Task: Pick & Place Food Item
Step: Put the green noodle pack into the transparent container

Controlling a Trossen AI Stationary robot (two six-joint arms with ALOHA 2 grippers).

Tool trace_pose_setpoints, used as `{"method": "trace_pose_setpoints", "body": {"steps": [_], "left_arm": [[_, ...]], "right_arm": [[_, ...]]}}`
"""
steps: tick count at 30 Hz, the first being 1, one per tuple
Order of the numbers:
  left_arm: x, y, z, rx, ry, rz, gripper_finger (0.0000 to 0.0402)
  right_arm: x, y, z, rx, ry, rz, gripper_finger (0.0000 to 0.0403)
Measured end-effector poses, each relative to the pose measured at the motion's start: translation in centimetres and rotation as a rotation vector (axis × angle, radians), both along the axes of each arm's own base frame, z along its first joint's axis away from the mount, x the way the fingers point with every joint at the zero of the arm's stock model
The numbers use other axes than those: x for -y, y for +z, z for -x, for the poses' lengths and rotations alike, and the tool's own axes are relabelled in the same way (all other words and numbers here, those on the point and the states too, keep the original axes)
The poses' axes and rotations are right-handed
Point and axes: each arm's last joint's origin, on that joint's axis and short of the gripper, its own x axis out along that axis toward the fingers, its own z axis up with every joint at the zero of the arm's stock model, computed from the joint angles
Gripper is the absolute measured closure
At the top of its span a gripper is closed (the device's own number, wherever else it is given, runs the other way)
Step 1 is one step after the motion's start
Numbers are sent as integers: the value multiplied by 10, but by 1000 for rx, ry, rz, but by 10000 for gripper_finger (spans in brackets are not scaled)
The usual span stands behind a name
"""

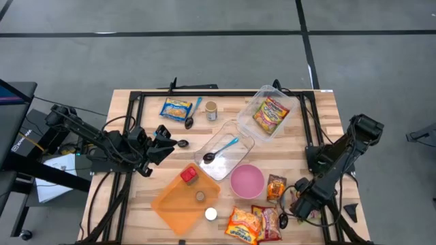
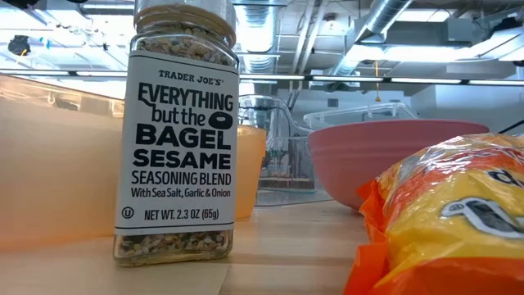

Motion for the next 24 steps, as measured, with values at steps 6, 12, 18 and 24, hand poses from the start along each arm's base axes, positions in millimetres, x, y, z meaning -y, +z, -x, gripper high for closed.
{"method": "trace_pose_setpoints", "body": {"steps": [6, 12, 18, 24], "left_arm": [[0, 0, 0, 0, 2, -4, 289], [0, 0, 0, 0, 2, -4, 289], [0, 0, 0, 0, 2, -3, 289], [0, 0, 0, 0, 4, -6, 289]], "right_arm": [[-2, -3, 0, 54, 12, 0, 347], [-1, -2, -2, 116, 16, 46, 393], [1, 16, -4, 118, 25, 164, 401], [1, 56, -7, 131, 40, 301, 402]]}}
